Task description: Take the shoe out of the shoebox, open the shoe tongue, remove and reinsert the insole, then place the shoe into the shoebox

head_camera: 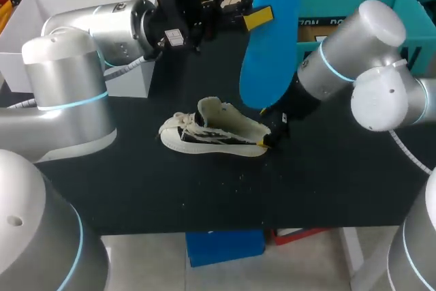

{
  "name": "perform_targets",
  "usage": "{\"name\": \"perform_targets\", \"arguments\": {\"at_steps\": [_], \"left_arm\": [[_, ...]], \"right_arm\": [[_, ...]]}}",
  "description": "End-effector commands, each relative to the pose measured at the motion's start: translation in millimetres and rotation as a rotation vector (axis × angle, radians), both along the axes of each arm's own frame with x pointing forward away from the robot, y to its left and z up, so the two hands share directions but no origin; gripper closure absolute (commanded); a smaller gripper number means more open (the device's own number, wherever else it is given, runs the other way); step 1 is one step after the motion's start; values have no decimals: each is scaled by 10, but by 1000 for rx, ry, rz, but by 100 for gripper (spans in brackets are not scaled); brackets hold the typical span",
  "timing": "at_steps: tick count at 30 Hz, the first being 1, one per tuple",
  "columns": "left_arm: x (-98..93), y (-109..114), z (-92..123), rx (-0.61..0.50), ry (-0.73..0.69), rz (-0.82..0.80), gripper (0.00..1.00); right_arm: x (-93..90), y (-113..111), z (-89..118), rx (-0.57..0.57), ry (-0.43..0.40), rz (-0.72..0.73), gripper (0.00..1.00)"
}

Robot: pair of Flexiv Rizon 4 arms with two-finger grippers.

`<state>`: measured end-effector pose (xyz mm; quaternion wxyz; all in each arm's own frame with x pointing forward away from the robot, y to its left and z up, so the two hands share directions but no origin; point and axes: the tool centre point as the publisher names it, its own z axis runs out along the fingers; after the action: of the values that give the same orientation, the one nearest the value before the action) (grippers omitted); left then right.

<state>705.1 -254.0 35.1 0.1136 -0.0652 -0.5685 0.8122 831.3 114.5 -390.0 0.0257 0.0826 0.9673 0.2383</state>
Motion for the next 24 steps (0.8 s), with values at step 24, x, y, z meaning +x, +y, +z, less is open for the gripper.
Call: {"name": "perform_targets", "arguments": {"at_steps": [24], "left_arm": [[-9, 4, -8, 0, -1, 0, 100]], "right_arm": [[60, 349, -37, -308, 21, -4, 0]]}}
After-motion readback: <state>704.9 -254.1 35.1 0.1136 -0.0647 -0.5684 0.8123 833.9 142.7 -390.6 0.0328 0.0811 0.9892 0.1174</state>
